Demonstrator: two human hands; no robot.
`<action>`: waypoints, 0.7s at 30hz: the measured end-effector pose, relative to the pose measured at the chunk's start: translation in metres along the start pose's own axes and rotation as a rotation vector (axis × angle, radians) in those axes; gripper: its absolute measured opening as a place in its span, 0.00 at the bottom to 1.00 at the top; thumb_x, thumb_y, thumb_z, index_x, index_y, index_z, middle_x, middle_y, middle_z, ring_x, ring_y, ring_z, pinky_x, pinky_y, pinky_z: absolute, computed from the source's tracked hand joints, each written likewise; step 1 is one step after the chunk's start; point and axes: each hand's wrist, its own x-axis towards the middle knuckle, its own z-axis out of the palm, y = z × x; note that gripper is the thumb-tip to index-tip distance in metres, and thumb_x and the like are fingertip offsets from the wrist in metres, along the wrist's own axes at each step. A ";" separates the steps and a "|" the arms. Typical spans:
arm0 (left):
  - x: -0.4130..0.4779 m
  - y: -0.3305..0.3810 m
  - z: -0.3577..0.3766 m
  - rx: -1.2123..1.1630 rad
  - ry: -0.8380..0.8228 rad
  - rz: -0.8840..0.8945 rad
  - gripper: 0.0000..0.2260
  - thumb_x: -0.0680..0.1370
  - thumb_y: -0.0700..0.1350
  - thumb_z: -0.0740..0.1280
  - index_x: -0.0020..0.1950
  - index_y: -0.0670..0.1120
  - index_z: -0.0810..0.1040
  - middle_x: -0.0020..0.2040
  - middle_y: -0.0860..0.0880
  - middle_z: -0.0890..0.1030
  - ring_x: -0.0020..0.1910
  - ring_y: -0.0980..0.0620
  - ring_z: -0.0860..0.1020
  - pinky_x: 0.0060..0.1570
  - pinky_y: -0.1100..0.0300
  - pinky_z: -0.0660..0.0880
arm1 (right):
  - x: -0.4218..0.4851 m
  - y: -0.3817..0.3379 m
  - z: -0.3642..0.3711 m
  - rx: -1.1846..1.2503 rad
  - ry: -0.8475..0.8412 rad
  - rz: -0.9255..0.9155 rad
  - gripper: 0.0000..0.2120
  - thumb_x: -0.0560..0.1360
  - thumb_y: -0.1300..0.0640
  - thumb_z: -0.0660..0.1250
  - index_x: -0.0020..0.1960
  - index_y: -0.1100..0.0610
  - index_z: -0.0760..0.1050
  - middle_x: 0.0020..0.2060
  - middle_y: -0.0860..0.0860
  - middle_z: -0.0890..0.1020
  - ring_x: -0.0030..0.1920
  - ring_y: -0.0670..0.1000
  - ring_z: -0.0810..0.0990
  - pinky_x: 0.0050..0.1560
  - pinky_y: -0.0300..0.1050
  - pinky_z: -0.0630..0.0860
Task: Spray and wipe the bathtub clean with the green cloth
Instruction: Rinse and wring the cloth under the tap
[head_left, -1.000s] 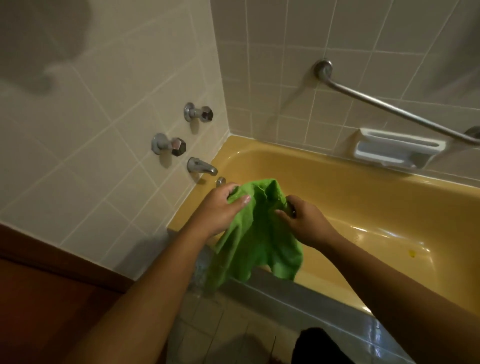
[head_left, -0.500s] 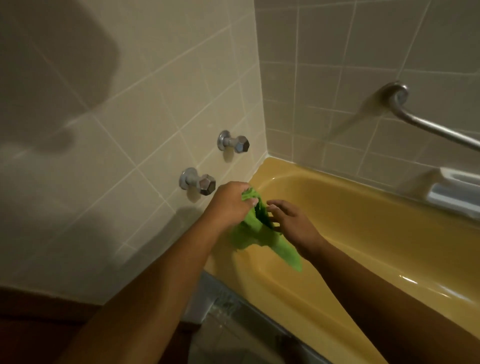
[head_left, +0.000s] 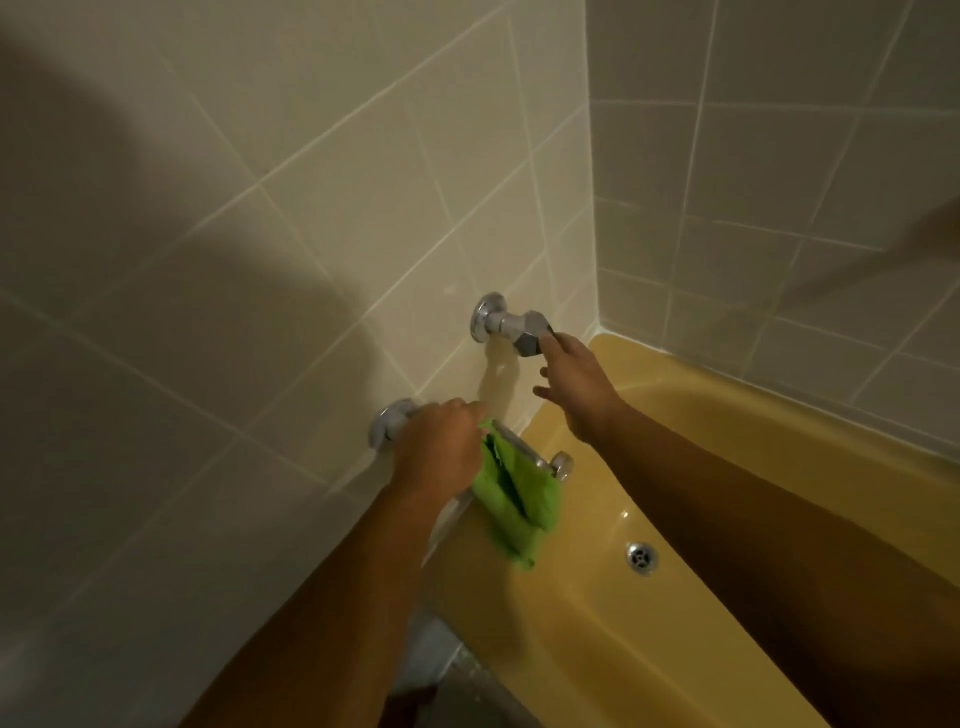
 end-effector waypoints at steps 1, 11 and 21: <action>0.003 0.000 0.001 0.027 0.008 -0.002 0.09 0.84 0.46 0.61 0.59 0.51 0.79 0.54 0.47 0.81 0.54 0.43 0.80 0.41 0.52 0.68 | 0.015 -0.003 0.006 0.043 -0.010 0.016 0.15 0.84 0.42 0.62 0.62 0.52 0.73 0.60 0.52 0.78 0.58 0.52 0.78 0.61 0.56 0.81; 0.020 -0.005 0.006 0.067 0.042 -0.043 0.09 0.81 0.48 0.63 0.56 0.50 0.81 0.51 0.48 0.83 0.51 0.45 0.80 0.45 0.53 0.71 | 0.083 -0.018 0.027 0.143 0.100 0.173 0.08 0.71 0.53 0.65 0.38 0.57 0.75 0.38 0.59 0.74 0.39 0.59 0.74 0.42 0.54 0.74; 0.023 -0.008 0.011 0.074 0.084 -0.003 0.09 0.83 0.50 0.61 0.54 0.51 0.80 0.50 0.49 0.82 0.49 0.46 0.79 0.43 0.54 0.66 | 0.092 -0.007 0.040 0.132 0.250 -0.014 0.11 0.67 0.51 0.65 0.40 0.59 0.73 0.35 0.55 0.72 0.38 0.54 0.72 0.37 0.48 0.70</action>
